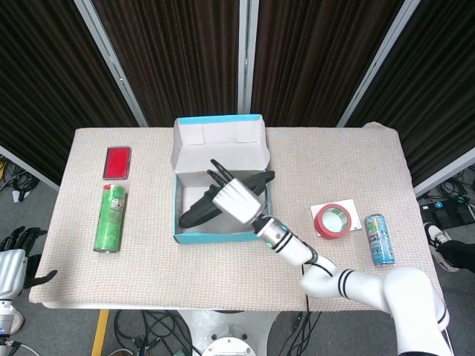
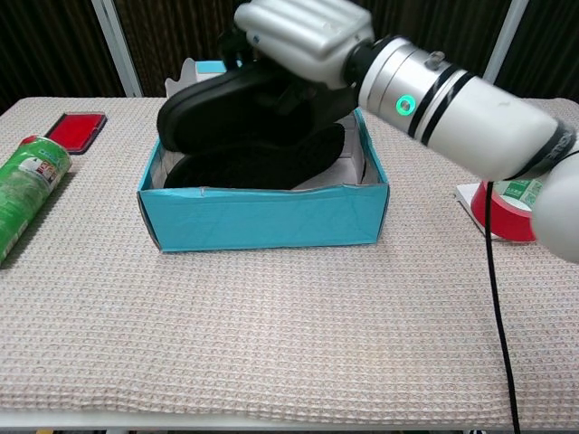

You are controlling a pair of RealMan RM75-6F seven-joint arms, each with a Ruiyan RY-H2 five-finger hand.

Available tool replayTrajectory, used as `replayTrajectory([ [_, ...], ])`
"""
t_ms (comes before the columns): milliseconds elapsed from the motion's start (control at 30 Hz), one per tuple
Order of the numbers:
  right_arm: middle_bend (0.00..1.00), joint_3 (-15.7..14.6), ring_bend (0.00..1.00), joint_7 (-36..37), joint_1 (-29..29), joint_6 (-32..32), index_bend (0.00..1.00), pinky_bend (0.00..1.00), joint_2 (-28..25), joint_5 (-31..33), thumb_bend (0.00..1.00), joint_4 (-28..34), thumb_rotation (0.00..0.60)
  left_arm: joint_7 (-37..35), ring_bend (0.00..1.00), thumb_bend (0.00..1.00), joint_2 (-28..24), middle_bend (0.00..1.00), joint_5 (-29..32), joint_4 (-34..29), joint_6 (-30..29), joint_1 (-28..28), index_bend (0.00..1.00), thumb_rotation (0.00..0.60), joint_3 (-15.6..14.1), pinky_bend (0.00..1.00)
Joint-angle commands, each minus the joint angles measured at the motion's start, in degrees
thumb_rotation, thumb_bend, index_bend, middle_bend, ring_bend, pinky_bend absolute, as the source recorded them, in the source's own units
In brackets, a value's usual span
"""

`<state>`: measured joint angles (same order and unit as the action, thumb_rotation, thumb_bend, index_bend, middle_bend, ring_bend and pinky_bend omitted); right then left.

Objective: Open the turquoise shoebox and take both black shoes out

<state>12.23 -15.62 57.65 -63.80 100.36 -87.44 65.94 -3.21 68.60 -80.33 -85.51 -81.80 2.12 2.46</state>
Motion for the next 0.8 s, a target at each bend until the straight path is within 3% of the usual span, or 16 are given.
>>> replayTrajectory([
  [33,0.57,2.37,0.16,2.14,-4.20,-3.15,0.69,0.00,-6.52,3.19,0.57,6.21,0.600,-0.08,0.08,0.02,0.01,0.16,-0.14,0.09,0.01,0.10,0.22,0.600,0.03,0.17],
  [200,0.57,4.25,0.16,7.02,-10.53,-3.49,0.69,0.00,-15.29,10.47,0.57,11.26,0.600,-0.14,0.08,0.02,0.12,0.16,-0.61,0.03,0.02,0.48,0.22,0.600,0.14,0.17],
  [367,0.57,3.16,0.16,10.86,-15.55,1.10,0.68,0.00,-19.26,18.45,0.56,7.80,0.600,-0.20,0.08,0.02,0.15,0.16,-0.98,-0.02,0.13,0.84,0.22,0.600,0.18,0.17],
  [533,0.56,2.11,0.15,15.45,-17.27,7.12,0.64,0.00,-17.44,23.06,0.55,-0.08,0.600,0.46,0.08,0.02,-0.13,0.16,-1.49,-0.55,0.33,1.47,0.22,0.600,0.33,0.17],
  [667,0.50,1.21,0.12,18.40,-16.54,12.59,0.59,0.00,-14.06,23.81,0.55,-7.89,0.600,1.23,0.08,0.02,-0.64,0.16,-1.74,-1.36,0.45,1.99,0.22,0.600,0.56,0.17],
  [733,0.46,0.80,0.08,19.78,-15.83,15.82,0.53,0.00,-12.92,23.82,0.55,-10.35,0.600,1.42,0.08,0.02,-0.84,0.16,-1.84,-1.59,0.43,2.14,0.22,0.600,0.62,0.17],
  [800,0.36,0.13,0.02,20.53,-14.72,20.20,0.39,0.00,-12.25,23.77,0.52,-12.40,0.600,1.42,0.08,0.02,-1.09,0.16,-1.89,-1.87,0.49,2.29,0.22,0.600,0.66,0.17],
])
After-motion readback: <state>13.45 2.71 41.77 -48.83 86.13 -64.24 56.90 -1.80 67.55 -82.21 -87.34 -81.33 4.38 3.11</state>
